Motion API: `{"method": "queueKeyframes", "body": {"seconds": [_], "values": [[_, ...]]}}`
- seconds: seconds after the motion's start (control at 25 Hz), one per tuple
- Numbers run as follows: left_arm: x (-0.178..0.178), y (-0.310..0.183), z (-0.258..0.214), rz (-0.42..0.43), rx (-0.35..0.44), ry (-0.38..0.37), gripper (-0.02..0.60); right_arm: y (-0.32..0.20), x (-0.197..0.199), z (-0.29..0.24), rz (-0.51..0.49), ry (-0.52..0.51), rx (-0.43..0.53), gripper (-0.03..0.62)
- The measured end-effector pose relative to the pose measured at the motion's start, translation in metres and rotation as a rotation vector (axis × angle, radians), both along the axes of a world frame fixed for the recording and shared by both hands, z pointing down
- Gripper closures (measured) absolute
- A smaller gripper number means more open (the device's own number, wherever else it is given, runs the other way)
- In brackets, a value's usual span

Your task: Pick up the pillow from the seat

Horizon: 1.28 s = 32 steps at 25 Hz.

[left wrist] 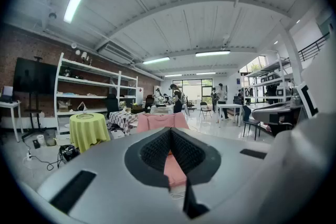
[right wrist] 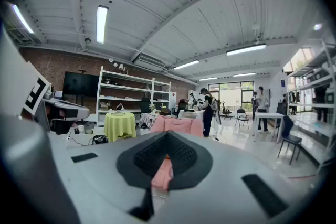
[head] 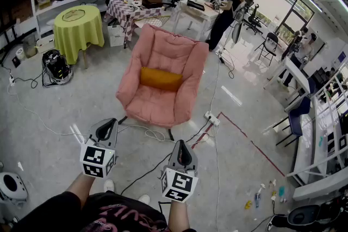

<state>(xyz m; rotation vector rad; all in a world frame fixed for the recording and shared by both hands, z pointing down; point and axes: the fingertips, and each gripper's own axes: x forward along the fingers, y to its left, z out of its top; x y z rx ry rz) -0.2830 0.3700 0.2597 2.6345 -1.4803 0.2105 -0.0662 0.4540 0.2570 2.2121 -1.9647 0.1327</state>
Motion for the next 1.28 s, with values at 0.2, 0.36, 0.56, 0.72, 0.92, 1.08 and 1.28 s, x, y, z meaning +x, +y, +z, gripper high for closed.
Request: {"method": "queueKeyframes", "body": {"seconds": [0.2, 0.36, 0.56, 0.72, 0.92, 1.08, 1.28], "values": [[0.001, 0.000, 0.009, 0.002, -0.012, -0.010, 0.572, 0.000, 0.001, 0.005, 0.000, 0.009, -0.002, 0.576], [0.003, 0.000, 0.010, 0.003, -0.017, -0.013, 0.572, -0.001, 0.001, 0.005, 0.000, 0.017, -0.007, 0.576], [0.003, 0.001, 0.010, -0.009, -0.015, -0.014, 0.572, 0.000, 0.002, 0.005, -0.014, -0.005, 0.016, 0.576], [0.005, 0.005, 0.013, -0.023, -0.027, -0.016, 0.572, 0.005, 0.011, 0.007, -0.006, -0.010, 0.015, 0.574], [0.015, 0.014, 0.013, -0.039, -0.024, -0.026, 0.572, 0.017, 0.029, 0.015, 0.000, -0.039, 0.017, 0.574], [0.033, 0.021, 0.013, -0.049, -0.025, -0.038, 0.572, 0.027, 0.051, 0.019, -0.003, -0.043, 0.013, 0.574], [0.067, 0.040, 0.021, -0.049, -0.029, -0.049, 0.572, 0.040, 0.079, 0.024, -0.029, -0.037, 0.015, 0.574]]}}
